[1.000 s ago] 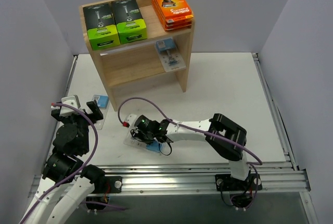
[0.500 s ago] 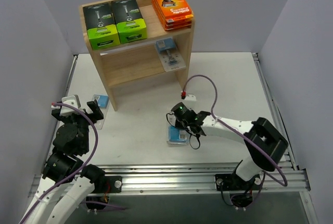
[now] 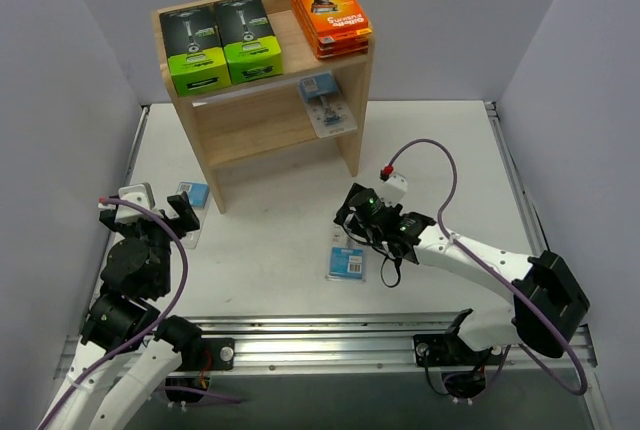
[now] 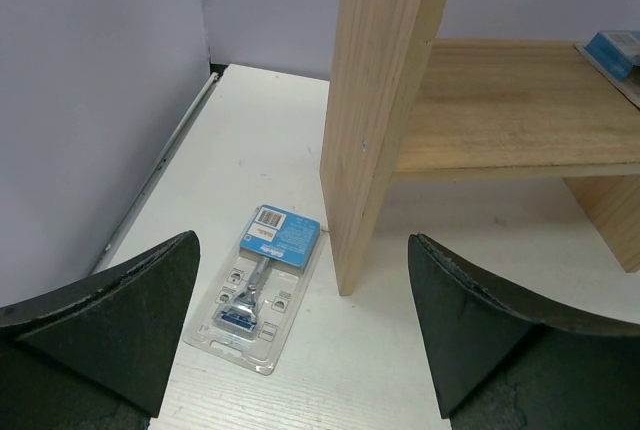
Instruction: Place and organize the shaving razors onto the shelf
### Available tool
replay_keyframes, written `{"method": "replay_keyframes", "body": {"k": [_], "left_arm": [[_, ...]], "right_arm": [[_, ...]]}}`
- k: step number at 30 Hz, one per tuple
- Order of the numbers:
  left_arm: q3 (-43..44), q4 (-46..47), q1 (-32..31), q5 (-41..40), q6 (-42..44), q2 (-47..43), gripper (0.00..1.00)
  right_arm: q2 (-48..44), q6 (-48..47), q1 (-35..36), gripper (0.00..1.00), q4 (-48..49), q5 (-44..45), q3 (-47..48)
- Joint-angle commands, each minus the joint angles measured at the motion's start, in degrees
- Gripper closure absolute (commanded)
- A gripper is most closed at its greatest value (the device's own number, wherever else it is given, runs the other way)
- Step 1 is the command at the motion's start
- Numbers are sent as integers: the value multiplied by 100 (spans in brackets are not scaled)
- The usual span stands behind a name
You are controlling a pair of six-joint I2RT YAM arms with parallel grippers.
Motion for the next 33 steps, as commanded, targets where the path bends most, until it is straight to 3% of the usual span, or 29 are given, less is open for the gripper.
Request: {"method": "replay_keyframes", "body": {"k": [1, 15, 18, 21, 25, 30, 33], "left_arm": [[51, 150, -14, 58, -39, -55, 6], [69, 133, -23, 128, -57, 41, 6], [69, 133, -23, 128, -48, 59, 6], [69, 133, -14, 128, -39, 59, 6], [69, 133, -23, 137, -48, 59, 6], [69, 124, -14, 154, -57, 59, 6], [69, 133, -23, 163, -48, 50, 6]], "right_arm": [[-484, -194, -139, 28, -564, 339, -115], [-1469, 236, -95, 30, -318, -135, -2006], [-1671, 315, -69, 36, -327, -135, -2156], [-1759, 360, -60, 51, -283, -170, -2322], [-1812, 439, -25, 82, -231, -206, -2569], [-1839, 492, 45, 100, -143, -232, -2762], [-1813, 535, 107, 100, -117, -223, -2806]]}}
